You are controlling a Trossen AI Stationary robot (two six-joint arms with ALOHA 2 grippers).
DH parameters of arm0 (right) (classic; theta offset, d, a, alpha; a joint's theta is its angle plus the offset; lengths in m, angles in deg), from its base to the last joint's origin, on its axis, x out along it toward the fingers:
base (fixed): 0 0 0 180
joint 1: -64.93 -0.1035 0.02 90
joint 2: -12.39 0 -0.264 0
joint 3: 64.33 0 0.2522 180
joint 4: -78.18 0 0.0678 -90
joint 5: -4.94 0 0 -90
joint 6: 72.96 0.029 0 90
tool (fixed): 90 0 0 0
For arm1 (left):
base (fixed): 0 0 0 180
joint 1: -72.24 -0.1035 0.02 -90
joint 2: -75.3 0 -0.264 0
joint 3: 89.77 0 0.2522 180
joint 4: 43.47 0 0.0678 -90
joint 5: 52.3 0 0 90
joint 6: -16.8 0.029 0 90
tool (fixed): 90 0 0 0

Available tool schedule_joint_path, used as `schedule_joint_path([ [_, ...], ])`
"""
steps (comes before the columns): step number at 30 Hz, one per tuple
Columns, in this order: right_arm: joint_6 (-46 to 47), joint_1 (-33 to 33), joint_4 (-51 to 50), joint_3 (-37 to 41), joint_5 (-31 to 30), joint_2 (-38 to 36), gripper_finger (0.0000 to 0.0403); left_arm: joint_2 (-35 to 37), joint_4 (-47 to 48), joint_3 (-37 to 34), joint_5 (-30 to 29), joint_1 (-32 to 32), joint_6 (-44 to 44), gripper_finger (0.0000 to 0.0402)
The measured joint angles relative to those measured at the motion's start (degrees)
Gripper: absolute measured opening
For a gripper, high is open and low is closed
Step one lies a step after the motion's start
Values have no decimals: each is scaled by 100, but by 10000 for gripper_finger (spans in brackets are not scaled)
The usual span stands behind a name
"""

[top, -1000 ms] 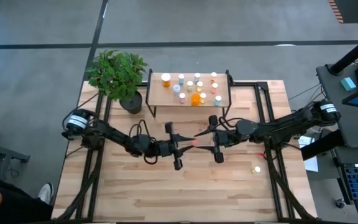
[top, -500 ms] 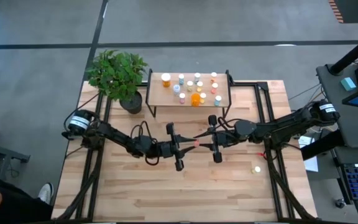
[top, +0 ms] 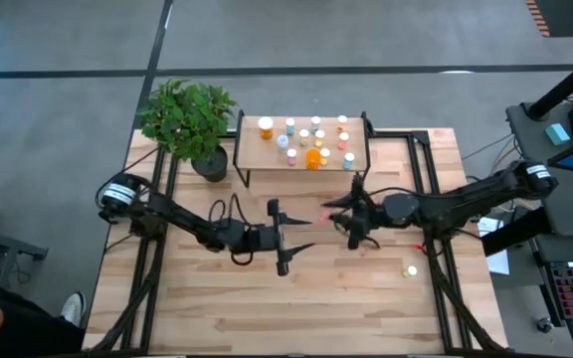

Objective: Pick and place medicine bottles onto shelf by color
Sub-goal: Adjust the orange pill bottle on the shelf

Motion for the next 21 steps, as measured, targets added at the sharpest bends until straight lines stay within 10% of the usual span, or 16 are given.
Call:
schedule_joint_path([
  [4, -2669, -178, -371, 0, -1166, -338, 110, 232, 863, -22, -10, -14, -965, 230],
  [12, -7719, -274, -424, 0, -1532, -19, 107, 276, 1464, -78, -255, -305, -2645, 231],
  [21, -10215, -540, 756, 3, -1980, 789, 107, 282, 1606, -238, -236, -567, -3021, 231],
])
